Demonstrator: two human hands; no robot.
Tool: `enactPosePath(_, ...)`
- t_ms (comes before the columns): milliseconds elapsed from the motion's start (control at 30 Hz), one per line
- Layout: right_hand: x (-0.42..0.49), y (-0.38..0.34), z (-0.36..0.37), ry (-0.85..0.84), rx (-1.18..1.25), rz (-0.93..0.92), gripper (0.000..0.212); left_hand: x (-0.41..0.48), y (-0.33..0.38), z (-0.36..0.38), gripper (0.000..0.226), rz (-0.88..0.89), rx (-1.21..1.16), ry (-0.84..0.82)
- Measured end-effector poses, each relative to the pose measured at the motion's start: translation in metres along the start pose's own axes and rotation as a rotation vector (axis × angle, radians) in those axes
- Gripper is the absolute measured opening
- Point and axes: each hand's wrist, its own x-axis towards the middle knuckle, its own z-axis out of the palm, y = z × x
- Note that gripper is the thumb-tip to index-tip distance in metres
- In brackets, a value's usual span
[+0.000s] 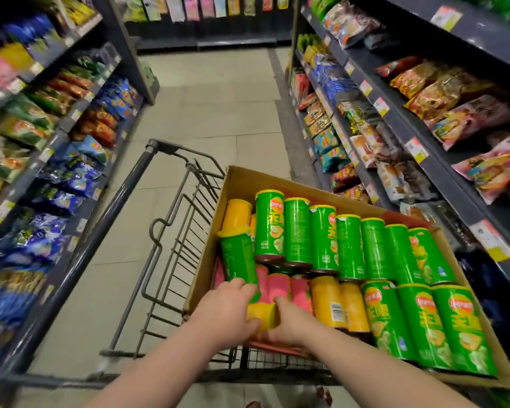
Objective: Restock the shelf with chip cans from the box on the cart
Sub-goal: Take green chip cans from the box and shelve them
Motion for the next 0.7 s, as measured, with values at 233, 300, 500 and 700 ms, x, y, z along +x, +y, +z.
enactPosePath(233, 0.004, 0.005, -0.008, 0.062, 0.152, -0.075, 0.081, 0.011, -0.001, 0.001, 0.067, -0.086, -0.017, -0.106)
enactPosePath(300, 0.001, 0.008, -0.020, 0.081, 0.177, -0.106, 0.083, 0.014, -0.001, 0.001, 0.070, -0.100, -0.035, -0.126)
enactPosePath(500, -0.008, 0.007, -0.052, 0.121, 0.258, -0.144, 0.082, 0.032, 0.003, 0.005, 0.089, -0.158, -0.234, -0.172)
enactPosePath(700, -0.009, -0.002, -0.074, 0.135, 0.362, -0.154, 0.090, 0.046, 0.006, 0.008, 0.093, -0.189, -0.375, -0.126)
